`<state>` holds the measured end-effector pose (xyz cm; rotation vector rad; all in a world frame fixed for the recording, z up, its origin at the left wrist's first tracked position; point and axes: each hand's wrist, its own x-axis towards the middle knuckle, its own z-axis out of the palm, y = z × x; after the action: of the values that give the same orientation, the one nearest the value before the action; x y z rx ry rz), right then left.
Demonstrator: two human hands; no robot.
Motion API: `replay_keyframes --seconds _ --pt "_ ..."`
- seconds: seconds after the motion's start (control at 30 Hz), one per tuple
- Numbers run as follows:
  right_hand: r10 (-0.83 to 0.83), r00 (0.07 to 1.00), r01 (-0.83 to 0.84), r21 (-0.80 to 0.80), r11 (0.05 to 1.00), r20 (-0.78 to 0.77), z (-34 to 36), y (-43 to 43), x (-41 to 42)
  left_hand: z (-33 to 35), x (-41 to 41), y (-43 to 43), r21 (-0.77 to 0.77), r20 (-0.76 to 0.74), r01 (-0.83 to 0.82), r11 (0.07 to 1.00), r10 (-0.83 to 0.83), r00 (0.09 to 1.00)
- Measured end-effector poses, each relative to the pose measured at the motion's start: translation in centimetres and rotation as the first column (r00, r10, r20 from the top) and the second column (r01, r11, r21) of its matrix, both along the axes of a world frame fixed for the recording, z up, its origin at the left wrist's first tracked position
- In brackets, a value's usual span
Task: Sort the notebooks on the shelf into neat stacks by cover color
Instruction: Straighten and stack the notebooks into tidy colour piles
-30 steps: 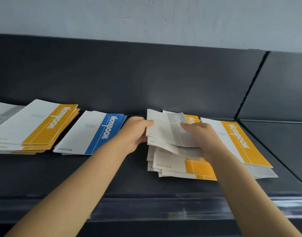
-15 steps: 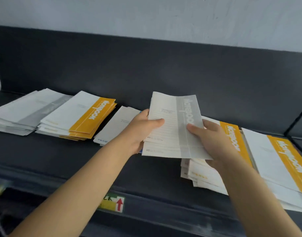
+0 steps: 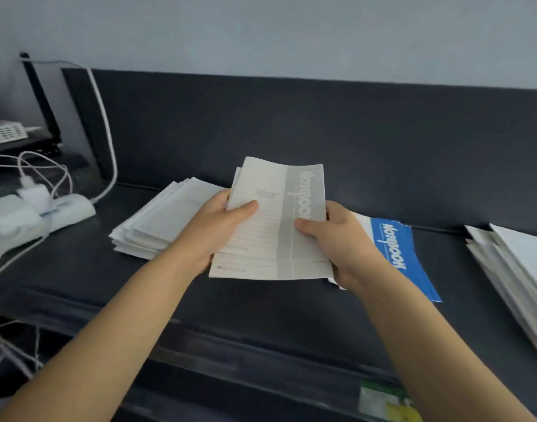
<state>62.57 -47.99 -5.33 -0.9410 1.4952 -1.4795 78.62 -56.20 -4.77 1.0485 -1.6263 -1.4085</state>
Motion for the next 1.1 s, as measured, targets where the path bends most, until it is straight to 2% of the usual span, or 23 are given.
replay_keyframes --seconds 0.17,0.3,0.37,0.43,0.53,0.6,0.7,0.83,0.9,1.0,1.1 --pt "-0.020 1.000 0.020 -0.022 1.000 -0.010 0.0 -5.0 6.3 0.8 6.4 -5.6 -0.001 0.127 -0.001 1.000 0.001 0.992" --pt "-0.079 0.974 0.078 -0.013 0.997 -0.214 0.6 -7.3 8.5 1.5 9.2 -9.8 -0.008 0.242 -0.003 1.000 0.005 0.970" --pt "-0.051 0.946 0.059 0.014 0.998 -0.319 0.6 -7.9 9.2 1.5 10.0 -11.6 -0.006 0.311 0.005 1.000 -0.003 0.950" --pt "0.017 0.854 0.039 0.097 0.994 -0.520 0.4 -8.2 9.9 1.3 10.5 -13.0 -0.021 0.393 0.016 1.000 -0.006 0.920" --pt "0.079 0.775 0.005 0.130 0.992 -0.627 0.1 -8.9 10.6 0.6 10.5 -14.4 -0.072 0.468 0.014 0.997 0.021 0.884" --pt "0.100 0.722 -0.029 0.115 0.993 -0.684 0.4 -9.4 10.6 0.2 10.1 -14.7 -0.170 0.554 0.045 0.984 0.058 0.831" --pt "0.108 0.644 -0.046 0.103 0.994 -0.757 0.8 -9.5 9.9 -0.4 9.4 -14.9 -0.343 0.690 0.106 0.933 0.174 0.702" --pt "0.042 0.670 0.000 0.056 0.998 -0.741 0.0 -8.2 8.8 -0.3 7.7 -14.3 -0.547 0.751 0.227 0.806 0.352 0.559" --pt "-0.028 0.696 0.047 0.006 0.999 -0.717 -0.3 -7.1 8.1 0.3 6.5 -13.1 -0.639 0.692 0.259 0.724 0.394 0.605" --pt "-0.142 0.711 0.155 -0.044 0.987 -0.688 0.0 -5.3 6.3 1.1 3.9 -10.2 -0.679 0.635 0.298 0.671 0.333 0.697" --pt "-0.221 0.737 0.261 -0.033 0.965 -0.639 0.6 -3.1 3.6 1.5 0.6 -6.8 -0.734 0.622 0.377 0.565 0.336 0.708"
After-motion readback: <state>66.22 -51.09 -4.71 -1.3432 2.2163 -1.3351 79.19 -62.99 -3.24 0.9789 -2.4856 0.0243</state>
